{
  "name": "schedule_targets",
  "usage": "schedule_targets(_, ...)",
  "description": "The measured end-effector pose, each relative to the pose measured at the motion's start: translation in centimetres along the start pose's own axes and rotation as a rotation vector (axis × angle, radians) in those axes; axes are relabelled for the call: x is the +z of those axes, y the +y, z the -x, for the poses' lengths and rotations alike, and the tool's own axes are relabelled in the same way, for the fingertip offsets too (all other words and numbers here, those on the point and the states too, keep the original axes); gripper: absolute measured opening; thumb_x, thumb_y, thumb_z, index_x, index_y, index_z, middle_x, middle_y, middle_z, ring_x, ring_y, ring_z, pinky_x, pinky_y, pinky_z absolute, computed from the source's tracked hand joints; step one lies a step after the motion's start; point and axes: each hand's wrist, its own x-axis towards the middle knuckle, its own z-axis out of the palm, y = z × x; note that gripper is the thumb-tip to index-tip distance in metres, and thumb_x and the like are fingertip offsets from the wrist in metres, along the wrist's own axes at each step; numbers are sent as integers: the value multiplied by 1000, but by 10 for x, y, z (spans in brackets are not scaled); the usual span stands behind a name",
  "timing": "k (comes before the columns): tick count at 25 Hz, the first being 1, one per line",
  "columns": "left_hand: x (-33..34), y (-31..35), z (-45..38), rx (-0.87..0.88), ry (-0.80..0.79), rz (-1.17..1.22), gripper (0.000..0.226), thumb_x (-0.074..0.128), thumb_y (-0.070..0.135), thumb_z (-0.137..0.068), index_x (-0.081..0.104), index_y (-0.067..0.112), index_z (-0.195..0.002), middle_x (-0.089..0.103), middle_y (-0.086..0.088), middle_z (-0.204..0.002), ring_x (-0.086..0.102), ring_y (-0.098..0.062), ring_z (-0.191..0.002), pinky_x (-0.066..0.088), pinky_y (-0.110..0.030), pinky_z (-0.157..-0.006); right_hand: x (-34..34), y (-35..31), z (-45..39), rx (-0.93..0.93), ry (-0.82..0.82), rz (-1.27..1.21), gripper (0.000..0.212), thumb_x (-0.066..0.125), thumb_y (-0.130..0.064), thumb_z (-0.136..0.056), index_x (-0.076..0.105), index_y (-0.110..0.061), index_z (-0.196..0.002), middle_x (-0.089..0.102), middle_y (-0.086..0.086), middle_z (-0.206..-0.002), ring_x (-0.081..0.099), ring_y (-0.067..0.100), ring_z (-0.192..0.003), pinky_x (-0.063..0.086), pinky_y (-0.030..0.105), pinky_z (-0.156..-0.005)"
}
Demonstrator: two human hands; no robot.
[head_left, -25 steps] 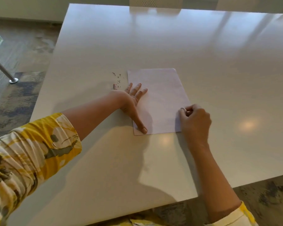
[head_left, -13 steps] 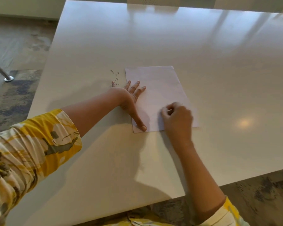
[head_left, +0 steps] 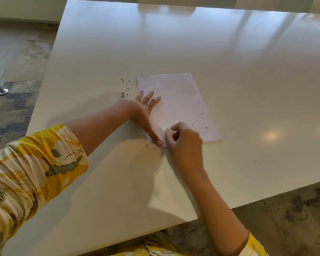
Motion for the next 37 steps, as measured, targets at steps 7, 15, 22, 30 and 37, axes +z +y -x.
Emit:
schedule_targets(7, 1, 0, 2, 4, 8, 24, 176, 65, 94, -11, -35, 40, -146, -45, 14, -152, -37, -21, -144, -11, -74, -110, -54, 45, -20, 235, 197, 98, 15, 66, -28, -88, 72, -15, -85, 71, 1, -74, 67, 23, -75, 42, 28, -66)
schedule_targets(15, 2, 0, 4, 14, 8, 38, 178, 64, 95, -8, -33, 39, -147, -44, 13, -153, -37, -21, -144, -11, -73, -111, -29, 32, -14, 175, 112, -10, 14, 68, -32, -85, 70, -19, -80, 66, -7, -65, 63, 11, -64, 43, 25, -61)
schedule_targets(22, 3, 2, 5, 14, 17, 41, 177, 62, 95, -10, -32, 38, -148, -44, 12, -153, -36, -22, -144, -10, -72, -112, 0, 4, 1, 41, 25, -10, 9, 66, -23, -87, 69, -17, -81, 65, -5, -65, 60, 5, -58, 39, 22, -55)
schedule_targets(30, 5, 0, 5, 24, 19, 53, 181, 60, 98, -4, -32, 40, -148, -43, 15, -153, -36, -20, -144, -13, -72, -110, -67, 56, -32, 283, 240, 110, 15, 65, -25, -86, 72, -12, -85, 69, 1, -74, 67, 25, -78, 43, 27, -69)
schedule_targets(37, 4, 2, 4, 25, 8, 39, 184, 57, 99, 3, -33, 40, -147, -44, 13, -153, -37, -20, -144, -8, -71, -114, -25, 27, 4, 97, 68, -45, 13, 69, -29, -86, 69, -18, -78, 61, -10, -61, 56, 4, -57, 41, 23, -58)
